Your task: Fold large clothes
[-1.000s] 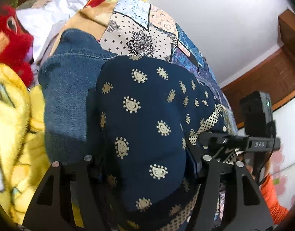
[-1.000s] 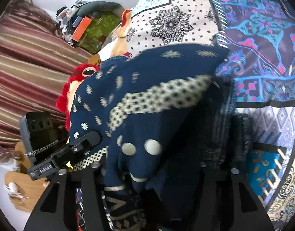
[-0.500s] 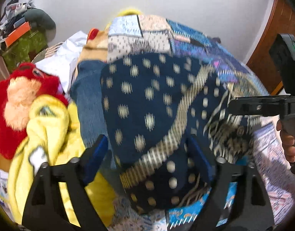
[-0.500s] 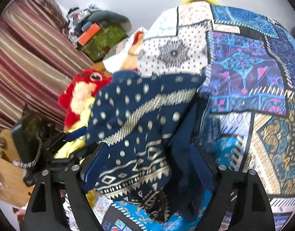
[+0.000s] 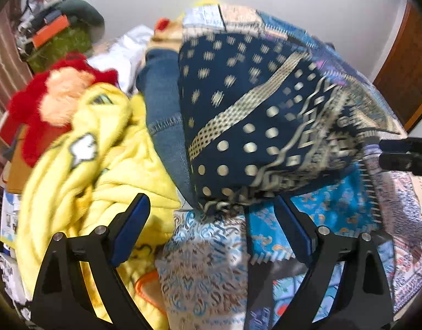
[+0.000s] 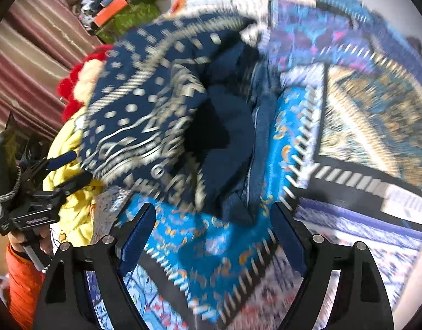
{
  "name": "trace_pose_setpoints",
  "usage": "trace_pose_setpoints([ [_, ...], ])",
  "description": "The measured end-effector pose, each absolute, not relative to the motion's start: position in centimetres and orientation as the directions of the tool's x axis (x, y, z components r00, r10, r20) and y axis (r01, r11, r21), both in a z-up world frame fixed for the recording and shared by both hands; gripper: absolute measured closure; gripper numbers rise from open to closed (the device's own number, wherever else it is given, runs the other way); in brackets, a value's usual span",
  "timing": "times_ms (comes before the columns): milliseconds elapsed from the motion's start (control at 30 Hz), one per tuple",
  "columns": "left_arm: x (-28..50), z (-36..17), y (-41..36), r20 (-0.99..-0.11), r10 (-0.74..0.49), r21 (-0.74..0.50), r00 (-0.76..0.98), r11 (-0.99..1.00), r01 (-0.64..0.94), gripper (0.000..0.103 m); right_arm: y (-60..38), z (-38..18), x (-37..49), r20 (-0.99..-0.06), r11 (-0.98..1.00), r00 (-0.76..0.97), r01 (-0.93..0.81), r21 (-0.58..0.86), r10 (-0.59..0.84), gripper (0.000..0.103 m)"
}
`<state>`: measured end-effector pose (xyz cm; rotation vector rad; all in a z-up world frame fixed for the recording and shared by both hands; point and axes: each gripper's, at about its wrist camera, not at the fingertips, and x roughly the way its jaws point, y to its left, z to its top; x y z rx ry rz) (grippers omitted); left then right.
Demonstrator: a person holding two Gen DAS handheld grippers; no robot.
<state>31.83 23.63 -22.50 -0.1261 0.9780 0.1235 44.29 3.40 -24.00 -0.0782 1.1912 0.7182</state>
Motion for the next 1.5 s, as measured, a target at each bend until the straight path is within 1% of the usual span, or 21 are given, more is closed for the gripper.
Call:
trace_pose_setpoints([
  [100,29.2,-18.6,22.7,-0.776,0.055,-0.062,0.628,0.985,-0.163,0.011,2.3,-19.3,41.8,-0.814,0.761,0.267,-0.579,0.292,0.516,0.019],
  [167,27.1,-15.2,21.7,-0.714,0.063,-0.065,0.698,0.986,-0.154,0.011,1.2,-15.2,39.5,-0.756,0.746,0.339,-0.603,0.283,0.561,0.019],
  [300,22.7,-7.8,19.2,-0.552,0.076,-0.069,0.830,0.988,-0.136,0.011,-0.2,-8.4,35.0,-0.629,0.725,0.461,-0.641,0.252,0.626,0.019],
  [467,16.5,-0.8,15.4,-0.329,0.108,-0.020,0.938,0.992,-0.122,0.011,-2.9,-0.8,28.0,-0.421,0.711,0.594,-0.670,0.211,0.685,0.019],
  [567,13.3,1.7,13.2,-0.212,0.125,0.000,0.969,0.992,-0.128,0.011,-4.2,1.9,24.6,-0.326,0.718,0.648,-0.672,0.179,0.688,0.019],
  [667,10.7,3.0,11.4,-0.125,0.157,0.012,0.980,0.988,-0.157,0.011,-5.2,3.0,21.9,-0.266,0.720,0.672,-0.672,0.174,0.692,0.019],
  [767,8.9,3.0,10.4,-0.086,0.171,0.003,0.981,0.985,-0.172,0.011,-5.7,3.3,19.4,-0.222,0.731,0.698,-0.663,0.159,0.681,0.019],
  [867,8.3,2.7,9.7,-0.073,0.187,0.004,0.980,0.982,-0.187,0.011,-5.9,3.2,17.4,-0.201,0.751,0.725,-0.646,0.133,0.659,0.019],
  [1067,8.0,1.6,9.4,-0.098,0.211,-0.002,0.972,0.977,-0.212,0.011,-5.8,2.5,15.5,-0.194,0.781,0.759,-0.618,0.089,0.622,0.019],
  [1133,8.3,1.1,9.3,-0.109,0.218,0.000,0.970,0.976,-0.220,0.008,-6.1,2.2,15.1,-0.193,0.790,0.767,-0.607,0.092,0.612,0.019],
  [1200,8.6,0.8,9.3,-0.125,0.216,-0.007,0.968,0.976,-0.219,0.007,-6.2,1.8,15.0,-0.195,0.802,0.780,-0.589,0.093,0.595,0.019],
  [1267,8.8,0.6,9.4,-0.134,0.211,-0.017,0.968,0.976,-0.216,0.006,-6.3,1.4,15.0,-0.205,0.814,0.789,-0.575,0.089,0.579,0.017],
  [1333,8.8,0.3,9.3,-0.134,0.216,-0.018,0.967,0.975,-0.221,0.004,-6.4,1.0,15.1,-0.211,0.826,0.800,-0.557,0.084,0.561,0.008],
  [1500,8.9,0.0,9.4,-0.138,0.208,-0.027,0.968,0.977,-0.213,0.003,-6.5,0.4,15.3,-0.213,0.848,0.824,-0.526,0.058,0.525,0.000],
])
